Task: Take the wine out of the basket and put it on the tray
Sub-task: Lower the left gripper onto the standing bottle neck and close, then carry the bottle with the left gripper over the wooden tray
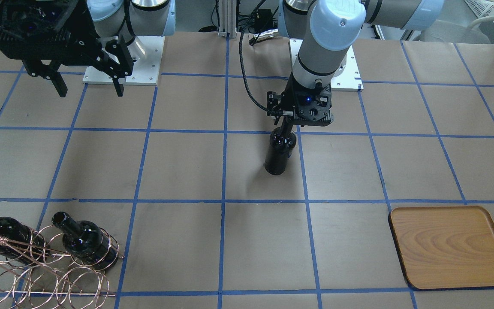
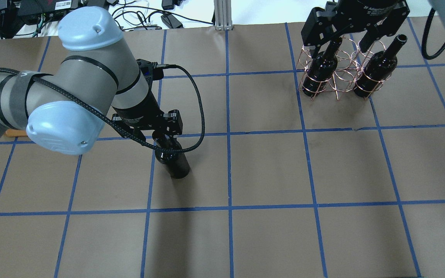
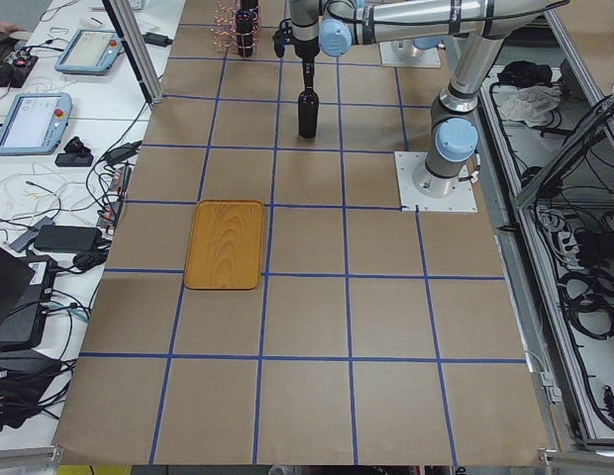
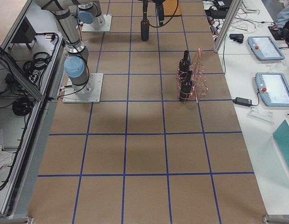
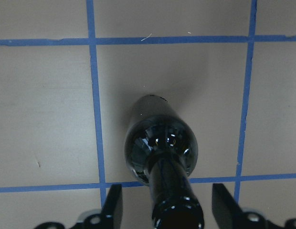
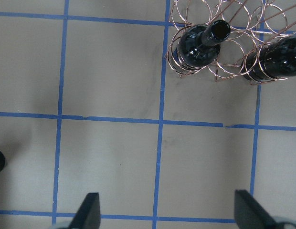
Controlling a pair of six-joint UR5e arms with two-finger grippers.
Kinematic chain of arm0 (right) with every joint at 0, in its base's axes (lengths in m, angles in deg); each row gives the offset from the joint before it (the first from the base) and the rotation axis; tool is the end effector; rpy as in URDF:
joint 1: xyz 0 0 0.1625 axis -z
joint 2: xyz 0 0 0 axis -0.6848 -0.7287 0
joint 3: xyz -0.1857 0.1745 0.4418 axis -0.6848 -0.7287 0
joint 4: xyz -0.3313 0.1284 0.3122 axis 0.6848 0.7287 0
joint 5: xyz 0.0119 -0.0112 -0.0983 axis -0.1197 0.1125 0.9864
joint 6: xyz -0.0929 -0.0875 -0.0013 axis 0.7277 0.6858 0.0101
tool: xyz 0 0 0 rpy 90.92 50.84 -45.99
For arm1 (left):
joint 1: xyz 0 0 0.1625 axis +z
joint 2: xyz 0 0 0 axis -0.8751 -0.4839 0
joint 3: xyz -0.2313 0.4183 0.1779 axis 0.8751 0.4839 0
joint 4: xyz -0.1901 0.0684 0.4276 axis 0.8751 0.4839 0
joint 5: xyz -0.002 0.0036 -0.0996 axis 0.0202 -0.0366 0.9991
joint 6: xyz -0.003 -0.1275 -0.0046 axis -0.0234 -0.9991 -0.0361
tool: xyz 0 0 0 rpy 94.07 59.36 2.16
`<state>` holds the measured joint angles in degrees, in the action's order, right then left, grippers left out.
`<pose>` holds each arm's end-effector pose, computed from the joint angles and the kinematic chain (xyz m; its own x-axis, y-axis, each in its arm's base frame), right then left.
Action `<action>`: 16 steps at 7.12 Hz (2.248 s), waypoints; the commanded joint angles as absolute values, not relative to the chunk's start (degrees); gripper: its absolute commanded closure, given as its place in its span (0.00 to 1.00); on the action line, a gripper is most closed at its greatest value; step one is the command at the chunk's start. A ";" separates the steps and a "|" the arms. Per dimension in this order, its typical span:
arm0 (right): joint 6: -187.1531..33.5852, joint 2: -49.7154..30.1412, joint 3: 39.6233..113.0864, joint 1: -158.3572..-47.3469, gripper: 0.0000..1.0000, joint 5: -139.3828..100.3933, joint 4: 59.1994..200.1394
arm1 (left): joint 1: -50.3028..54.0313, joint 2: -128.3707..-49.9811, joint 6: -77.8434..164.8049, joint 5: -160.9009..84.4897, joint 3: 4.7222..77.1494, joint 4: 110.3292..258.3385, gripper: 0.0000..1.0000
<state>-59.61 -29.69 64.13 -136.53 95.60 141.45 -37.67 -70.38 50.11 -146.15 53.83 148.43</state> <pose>0.1612 -0.5579 0.6304 -0.9972 -0.0645 0.0374 -0.0689 0.9890 -0.1312 -0.2207 -0.5066 0.4221 -0.9988 0.0057 0.0494 0.0104 0.9954 0.0957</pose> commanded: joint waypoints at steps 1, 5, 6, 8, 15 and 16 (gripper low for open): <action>-59.75 -30.33 64.04 -136.65 0.00 95.81 138.81 | -37.73 -70.64 50.21 -146.14 53.77 149.08 1.00; -61.59 -30.24 62.99 -136.65 0.00 95.72 135.38 | -36.68 -71.25 53.44 -149.01 47.74 150.41 1.00; -61.95 -30.33 62.81 -136.65 0.00 95.72 135.10 | -35.20 -72.90 57.73 -150.34 43.52 151.10 1.00; -61.95 -30.51 62.99 -136.56 0.00 95.81 134.93 | -26.96 -77.29 65.61 -150.09 34.66 154.08 1.00; -61.95 -30.59 63.25 -136.56 0.00 95.81 134.92 | -0.23 -93.30 92.91 -150.35 15.97 159.99 1.00; -61.95 -30.68 63.34 -136.65 0.00 95.81 134.92 | 1.11 -94.10 94.32 -150.44 15.97 159.12 1.00</action>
